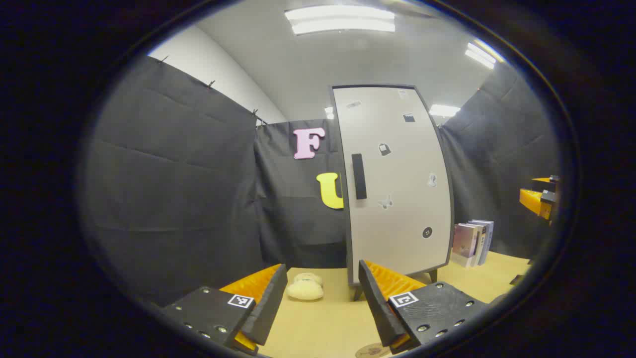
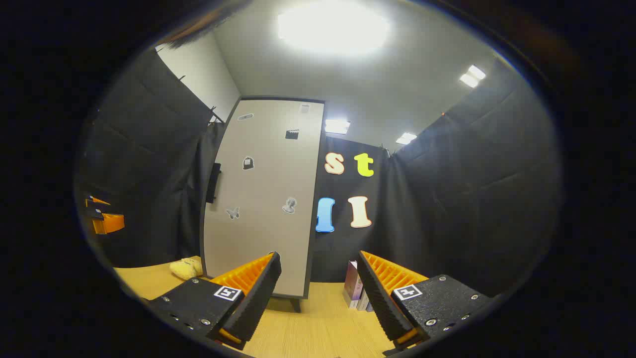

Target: Open the cabinet door with the right hand, grasp the bottle in the cabinet with the left hand and place it on the coaster, then close the cabinet door with the right hand.

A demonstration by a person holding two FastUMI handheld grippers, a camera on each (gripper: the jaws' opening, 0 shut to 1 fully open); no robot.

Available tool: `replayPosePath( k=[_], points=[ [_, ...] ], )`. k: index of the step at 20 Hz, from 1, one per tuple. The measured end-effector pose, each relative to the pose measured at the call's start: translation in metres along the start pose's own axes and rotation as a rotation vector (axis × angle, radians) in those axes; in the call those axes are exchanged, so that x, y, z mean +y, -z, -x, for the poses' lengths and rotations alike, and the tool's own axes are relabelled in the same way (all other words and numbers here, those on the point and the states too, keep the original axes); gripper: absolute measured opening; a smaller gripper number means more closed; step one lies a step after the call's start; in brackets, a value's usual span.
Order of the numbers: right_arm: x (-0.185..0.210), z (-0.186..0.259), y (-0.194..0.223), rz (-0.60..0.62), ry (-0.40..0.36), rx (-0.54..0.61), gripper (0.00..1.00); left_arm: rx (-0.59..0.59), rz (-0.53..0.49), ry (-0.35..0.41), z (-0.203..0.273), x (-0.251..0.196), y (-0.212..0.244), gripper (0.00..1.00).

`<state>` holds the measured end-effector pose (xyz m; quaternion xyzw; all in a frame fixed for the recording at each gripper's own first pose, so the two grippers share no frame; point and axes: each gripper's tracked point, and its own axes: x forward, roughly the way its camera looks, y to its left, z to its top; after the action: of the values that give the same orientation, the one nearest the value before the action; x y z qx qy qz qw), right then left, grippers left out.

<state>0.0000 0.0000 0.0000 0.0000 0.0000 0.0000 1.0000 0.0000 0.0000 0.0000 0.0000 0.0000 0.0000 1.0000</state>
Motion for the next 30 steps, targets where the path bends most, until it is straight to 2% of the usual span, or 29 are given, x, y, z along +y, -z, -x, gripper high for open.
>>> replayPosePath(
  k=[4, 6, 7, 17, 30],
  points=[
    [0.006, 0.004, -0.002, -0.052, 0.033, 0.029, 0.95, 0.025, 0.055, 0.029, -0.005, 0.002, 0.0, 0.83],
    [-0.001, 0.004, 0.003, -0.044, 0.061, 0.061, 0.95, 0.045, 0.067, 0.036, -0.009, -0.002, 0.005, 0.87],
    [-0.001, 0.003, 0.004, -0.042, 0.059, 0.071, 0.95, 0.05, 0.064, 0.035, -0.012, -0.004, 0.006, 0.83],
    [-0.004, -0.001, 0.023, -0.082, 0.08, 0.144, 0.95, 0.067, 0.043, 0.014, -0.023, -0.01, 0.003, 0.83],
    [0.004, -0.013, 0.027, -0.117, 0.075, 0.174, 0.95, 0.064, 0.026, -0.015, -0.023, -0.003, -0.003, 0.83]
  ],
)
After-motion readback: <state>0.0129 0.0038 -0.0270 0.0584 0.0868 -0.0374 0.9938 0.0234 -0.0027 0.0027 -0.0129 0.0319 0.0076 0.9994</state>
